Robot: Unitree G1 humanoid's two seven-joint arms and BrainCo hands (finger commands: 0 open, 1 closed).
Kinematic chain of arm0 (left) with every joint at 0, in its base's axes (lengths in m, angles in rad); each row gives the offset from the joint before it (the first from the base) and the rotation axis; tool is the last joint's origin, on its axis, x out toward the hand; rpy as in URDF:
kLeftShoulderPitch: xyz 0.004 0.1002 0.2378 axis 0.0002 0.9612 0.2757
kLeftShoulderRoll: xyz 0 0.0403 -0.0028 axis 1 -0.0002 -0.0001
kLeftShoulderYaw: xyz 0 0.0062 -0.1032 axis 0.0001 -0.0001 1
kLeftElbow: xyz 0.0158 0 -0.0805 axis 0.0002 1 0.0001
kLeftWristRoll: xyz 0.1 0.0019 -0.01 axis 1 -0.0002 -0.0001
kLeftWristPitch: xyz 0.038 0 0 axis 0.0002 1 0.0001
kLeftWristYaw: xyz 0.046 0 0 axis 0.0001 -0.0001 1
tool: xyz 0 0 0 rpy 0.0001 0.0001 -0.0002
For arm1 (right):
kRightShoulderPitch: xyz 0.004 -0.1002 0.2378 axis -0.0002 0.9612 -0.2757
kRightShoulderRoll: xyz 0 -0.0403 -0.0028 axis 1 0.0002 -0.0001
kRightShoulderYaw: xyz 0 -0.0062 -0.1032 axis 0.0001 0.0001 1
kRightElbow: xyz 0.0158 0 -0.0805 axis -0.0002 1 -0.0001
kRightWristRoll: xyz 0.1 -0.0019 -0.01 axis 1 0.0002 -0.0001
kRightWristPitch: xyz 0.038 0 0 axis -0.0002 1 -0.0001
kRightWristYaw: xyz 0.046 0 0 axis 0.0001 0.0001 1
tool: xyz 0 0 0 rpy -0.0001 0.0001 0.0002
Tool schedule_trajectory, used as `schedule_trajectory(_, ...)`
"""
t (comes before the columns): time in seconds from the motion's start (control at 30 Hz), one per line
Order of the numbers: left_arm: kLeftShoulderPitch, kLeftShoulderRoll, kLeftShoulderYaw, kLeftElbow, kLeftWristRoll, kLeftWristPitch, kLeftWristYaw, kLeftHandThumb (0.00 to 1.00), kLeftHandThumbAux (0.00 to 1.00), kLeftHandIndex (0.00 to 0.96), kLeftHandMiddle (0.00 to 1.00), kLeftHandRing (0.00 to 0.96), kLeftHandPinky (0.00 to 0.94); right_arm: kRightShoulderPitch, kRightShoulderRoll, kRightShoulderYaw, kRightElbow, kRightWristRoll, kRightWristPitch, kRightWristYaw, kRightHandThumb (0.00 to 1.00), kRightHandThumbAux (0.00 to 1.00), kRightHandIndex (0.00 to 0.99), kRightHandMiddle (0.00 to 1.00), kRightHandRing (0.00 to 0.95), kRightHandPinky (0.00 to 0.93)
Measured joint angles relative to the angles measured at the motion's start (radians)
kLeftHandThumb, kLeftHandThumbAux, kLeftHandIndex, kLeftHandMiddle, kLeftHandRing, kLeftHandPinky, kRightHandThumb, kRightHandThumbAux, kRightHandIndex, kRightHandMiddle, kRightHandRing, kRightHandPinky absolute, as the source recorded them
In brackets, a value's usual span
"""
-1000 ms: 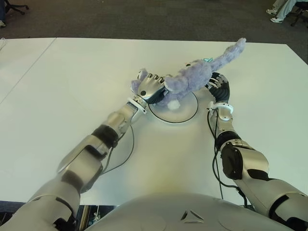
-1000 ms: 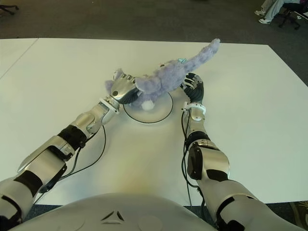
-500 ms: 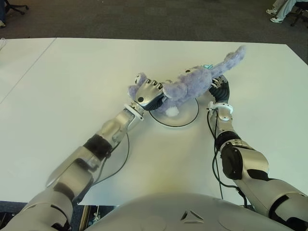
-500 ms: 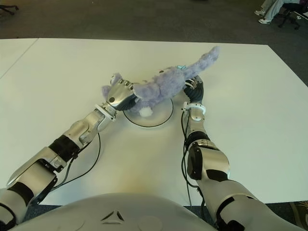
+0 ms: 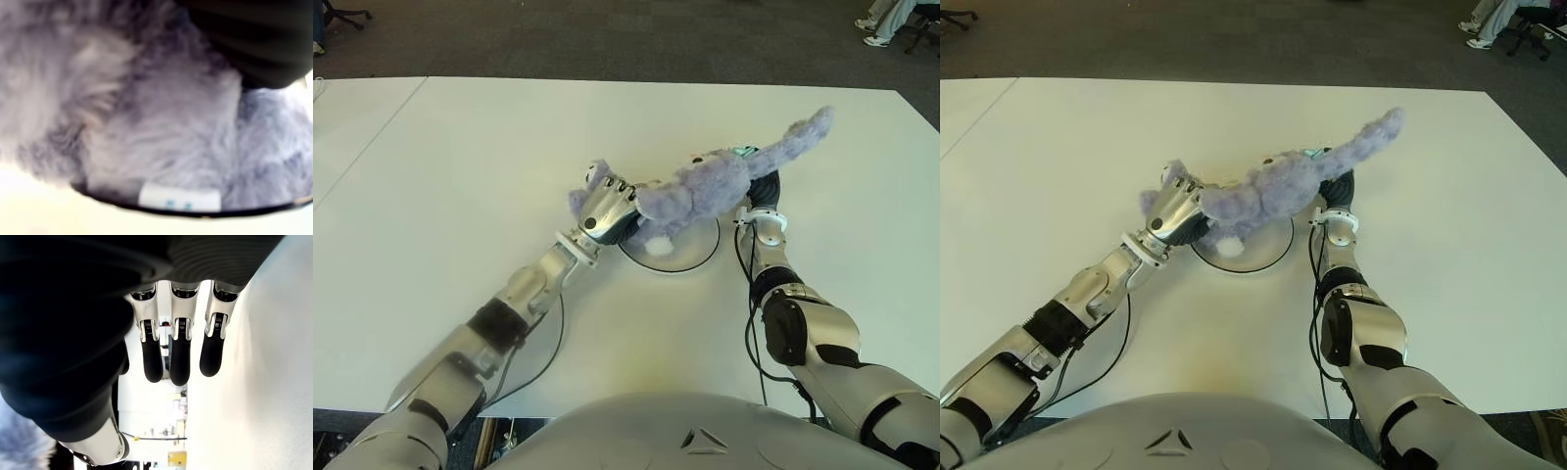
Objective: Put the doll into the plate.
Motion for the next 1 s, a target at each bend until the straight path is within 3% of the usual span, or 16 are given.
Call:
schedule_trajectory(0.03, 0.005, 0.000, 0.002, -0.001, 0.002, -0.007, 0.021, 0.683, 0.704, 0.420, 0.610, 0.626, 0.612, 0.000, 0.000, 0.002, 0.000, 0.000, 0.000, -0.002, 0.311, 0.861, 0.228, 0.274, 0.280, 0.285)
schedule_trajectory(0.1, 0.013, 0.000, 0.007, -0.001, 0.003, -0.019, 0.046, 0.329, 0.525, 0.306, 0.463, 0.484, 0.483, 0.000, 0.000, 0.004, 0.000, -0.001, 0.000, -0.004, 0.311, 0.862, 0.228, 0.275, 0.281, 0.289)
schedule_trajectory(0.13, 0.017, 0.000, 0.009, -0.001, 0.004, -0.025, 0.057, 0.243, 0.457, 0.210, 0.335, 0.335, 0.321, 0.000, 0.000, 0.005, 0.000, -0.001, 0.000, -0.005, 0.313, 0.864, 0.230, 0.277, 0.283, 0.290)
schedule_trajectory(0.17, 0.020, 0.000, 0.010, -0.001, 0.004, -0.030, 0.066, 0.227, 0.446, 0.193, 0.314, 0.310, 0.293, 0.000, 0.000, 0.006, 0.000, -0.001, 0.000, -0.006, 0.314, 0.864, 0.230, 0.277, 0.284, 0.290)
schedule_trajectory(0.2, 0.022, 0.000, 0.011, -0.001, 0.004, -0.035, 0.074, 0.187, 0.425, 0.078, 0.212, 0.203, 0.121, 0.000, 0.000, 0.007, 0.000, -0.001, 0.000, -0.007, 0.323, 0.867, 0.234, 0.277, 0.284, 0.289)
schedule_trajectory(0.23, 0.023, 0.001, 0.012, -0.001, 0.005, -0.040, 0.080, 0.175, 0.420, 0.049, 0.186, 0.176, 0.076, 0.000, 0.000, 0.008, 0.000, -0.001, 0.000, -0.009, 0.328, 0.867, 0.235, 0.277, 0.284, 0.288)
schedule_trajectory(0.3, 0.024, 0.002, 0.014, -0.001, 0.006, -0.046, 0.086, 0.172, 0.419, 0.041, 0.178, 0.168, 0.064, 0.000, 0.000, 0.010, 0.000, -0.002, 0.000, -0.011, 0.331, 0.866, 0.235, 0.277, 0.284, 0.288)
schedule_trajectory(0.33, 0.024, 0.002, 0.015, -0.001, 0.006, -0.049, 0.087, 0.152, 0.386, 0.010, 0.061, 0.056, 0.015, 0.000, 0.000, 0.012, 0.000, -0.002, 0.000, -0.012, 0.334, 0.871, 0.237, 0.274, 0.275, 0.275)
schedule_trajectory(0.4, 0.024, 0.004, 0.016, -0.002, 0.008, -0.050, 0.087, 0.145, 0.357, 0.001, 0.010, 0.009, 0.001, 0.000, 0.000, 0.014, 0.000, -0.002, 0.000, -0.014, 0.336, 0.871, 0.237, 0.271, 0.272, 0.272)
schedule_trajectory(1.0, 0.023, 0.018, 0.035, 0.000, 0.012, -0.021, 0.060, 0.135, 0.122, 0.000, 0.000, 0.000, 0.000, 0.000, 0.000, 0.020, 0.000, -0.001, 0.000, -0.014, 0.321, 0.880, 0.236, 0.273, 0.275, 0.282)
